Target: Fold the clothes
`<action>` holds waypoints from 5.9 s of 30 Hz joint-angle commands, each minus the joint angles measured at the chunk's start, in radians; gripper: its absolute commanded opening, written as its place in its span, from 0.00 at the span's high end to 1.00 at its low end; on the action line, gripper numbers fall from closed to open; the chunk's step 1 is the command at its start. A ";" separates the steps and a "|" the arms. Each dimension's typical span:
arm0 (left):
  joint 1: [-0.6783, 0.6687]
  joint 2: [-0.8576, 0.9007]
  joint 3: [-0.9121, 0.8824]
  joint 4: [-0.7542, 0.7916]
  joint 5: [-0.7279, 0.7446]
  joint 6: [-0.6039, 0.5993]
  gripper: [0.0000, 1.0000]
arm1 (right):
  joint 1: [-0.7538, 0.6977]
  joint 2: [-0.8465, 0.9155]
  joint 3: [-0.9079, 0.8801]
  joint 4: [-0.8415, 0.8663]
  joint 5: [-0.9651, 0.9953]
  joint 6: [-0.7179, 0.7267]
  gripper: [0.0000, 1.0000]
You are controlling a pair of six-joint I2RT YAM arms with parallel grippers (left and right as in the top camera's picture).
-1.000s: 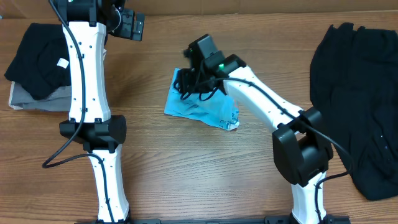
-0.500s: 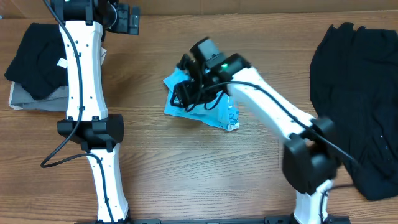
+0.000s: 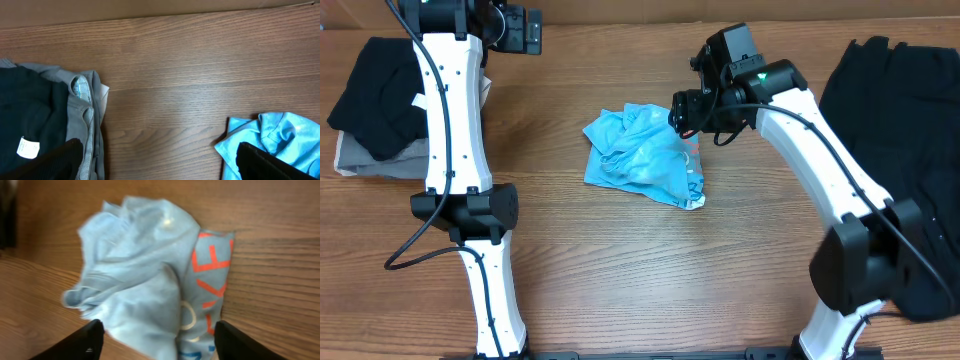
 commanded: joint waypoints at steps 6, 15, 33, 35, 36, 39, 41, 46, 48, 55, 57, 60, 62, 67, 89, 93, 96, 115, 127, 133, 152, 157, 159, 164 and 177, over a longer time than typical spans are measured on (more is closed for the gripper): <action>0.005 0.013 -0.005 0.004 0.009 -0.010 0.00 | 0.013 0.136 -0.011 0.016 -0.193 -0.098 0.21; 0.005 0.013 -0.005 0.004 0.012 -0.010 0.00 | 0.015 0.157 -0.012 0.061 -0.192 -0.098 0.51; 0.006 0.013 -0.005 0.012 0.014 -0.010 0.00 | 0.218 0.148 -0.011 -0.003 -0.295 -0.117 0.96; 0.006 0.013 -0.005 0.016 0.014 -0.010 0.00 | 0.277 0.148 -0.011 -0.005 -0.294 -0.117 0.96; 0.006 0.013 -0.005 0.018 0.014 -0.010 0.00 | 0.319 0.148 -0.011 -0.004 -0.294 -0.117 0.96; 0.006 0.013 -0.005 0.017 0.014 -0.010 0.00 | 0.385 0.148 -0.011 -0.004 -0.293 -0.116 0.61; 0.006 0.013 -0.005 0.017 0.015 -0.010 0.00 | 0.401 0.148 -0.011 -0.004 -0.294 -0.112 0.41; 0.006 0.013 -0.005 0.016 0.015 -0.010 0.00 | 0.355 0.147 0.006 -0.013 -0.293 -0.073 0.34; 0.005 0.013 -0.005 0.014 0.015 -0.010 0.00 | 0.314 0.147 0.031 -0.025 -0.273 -0.053 0.36; 0.005 0.013 -0.005 0.016 0.016 -0.011 0.00 | 0.172 0.147 0.079 0.022 -0.063 -0.053 0.41; 0.005 0.013 -0.006 0.017 0.015 -0.010 0.00 | 0.162 0.148 0.079 0.043 0.006 -0.095 0.41; 0.006 0.013 -0.006 0.017 0.015 -0.010 0.00 | 0.167 0.148 0.079 0.065 0.085 -0.125 0.41; 0.006 0.013 -0.006 0.018 0.015 -0.010 0.00 | 0.181 0.152 0.079 0.076 0.125 -0.129 0.41; 0.006 0.013 -0.006 0.025 0.015 -0.010 0.00 | 0.232 0.175 0.076 0.095 0.157 -0.186 0.41; 0.006 0.013 -0.010 0.024 0.015 -0.010 0.00 | 0.317 0.306 0.073 0.240 0.341 -0.221 0.66; 0.006 0.013 -0.010 0.024 0.014 -0.010 0.00 | 0.317 0.306 0.074 0.268 0.344 -0.217 0.87; 0.006 0.013 -0.010 0.024 0.014 -0.010 0.00 | 0.317 0.306 0.081 0.277 0.344 -0.201 0.96; 0.006 0.013 -0.010 0.023 0.016 -0.010 0.00 | 0.280 0.324 0.251 0.472 0.278 -0.131 0.96; 0.006 0.013 -0.010 0.018 0.016 -0.013 0.00 | 0.269 0.371 0.256 0.591 0.186 -0.082 0.00; 0.005 0.013 -0.010 -0.014 0.019 -0.013 0.00 | 0.227 0.261 0.290 0.420 0.167 -0.009 0.00; -0.121 0.078 -0.270 -0.137 0.298 0.116 0.00 | -0.264 0.035 0.289 -0.172 0.094 -0.008 0.00; -0.128 0.078 -0.482 -0.077 0.292 0.156 0.00 | -0.310 0.043 0.289 -0.202 0.091 -0.012 0.00; -0.119 0.078 -0.535 -0.039 0.292 0.157 0.00 | -0.312 0.049 0.289 -0.206 0.091 -0.012 0.00; -0.113 0.078 -0.663 0.114 0.294 0.194 0.00 | -0.312 0.068 0.288 -0.206 0.091 -0.011 0.00; -0.176 0.078 -0.887 0.360 0.331 0.208 0.12 | -0.312 0.077 0.288 -0.205 0.092 -0.011 0.00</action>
